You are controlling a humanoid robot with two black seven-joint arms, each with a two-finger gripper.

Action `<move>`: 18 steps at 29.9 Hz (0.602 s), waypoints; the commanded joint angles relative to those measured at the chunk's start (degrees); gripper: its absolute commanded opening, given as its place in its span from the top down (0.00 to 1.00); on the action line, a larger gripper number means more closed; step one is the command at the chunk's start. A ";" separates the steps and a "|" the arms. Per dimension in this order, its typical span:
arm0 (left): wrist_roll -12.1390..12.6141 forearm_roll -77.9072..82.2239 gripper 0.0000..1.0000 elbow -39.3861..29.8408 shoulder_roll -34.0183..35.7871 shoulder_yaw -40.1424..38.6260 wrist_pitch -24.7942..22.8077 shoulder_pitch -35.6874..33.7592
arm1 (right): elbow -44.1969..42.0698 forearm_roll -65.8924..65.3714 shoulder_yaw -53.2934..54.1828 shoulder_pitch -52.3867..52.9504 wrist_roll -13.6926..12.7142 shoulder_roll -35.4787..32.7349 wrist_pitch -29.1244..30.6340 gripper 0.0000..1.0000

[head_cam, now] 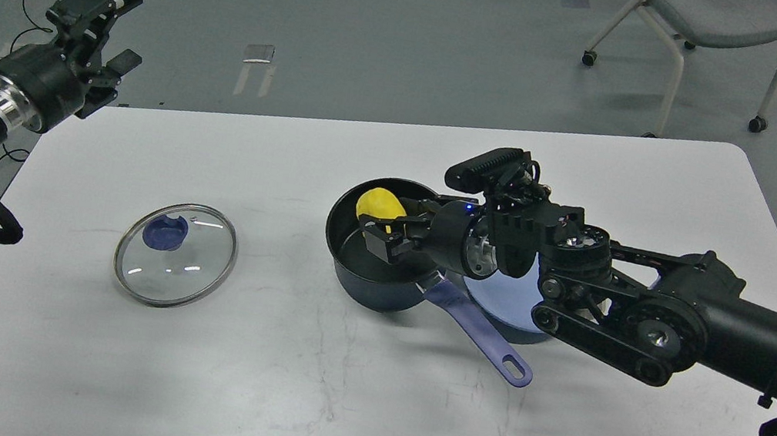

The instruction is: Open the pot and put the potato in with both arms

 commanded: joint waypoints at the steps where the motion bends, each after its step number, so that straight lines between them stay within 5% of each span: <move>1: 0.00 0.00 0.02 0.00 -0.09 -0.02 0.00 0.02 | 0.02 1.92 1.14 -0.06 0.01 0.07 0.00 0.00; 12: 0.00 -1.84 0.02 -0.44 -4.66 -7.49 -1.05 -0.24 | -3.05 15.54 16.25 -0.50 0.01 0.07 -4.13 0.00; 18: 0.00 -4.38 0.02 -0.26 -11.68 -10.29 -4.83 -0.77 | -4.20 34.14 27.92 -3.04 0.01 -0.54 -3.79 0.00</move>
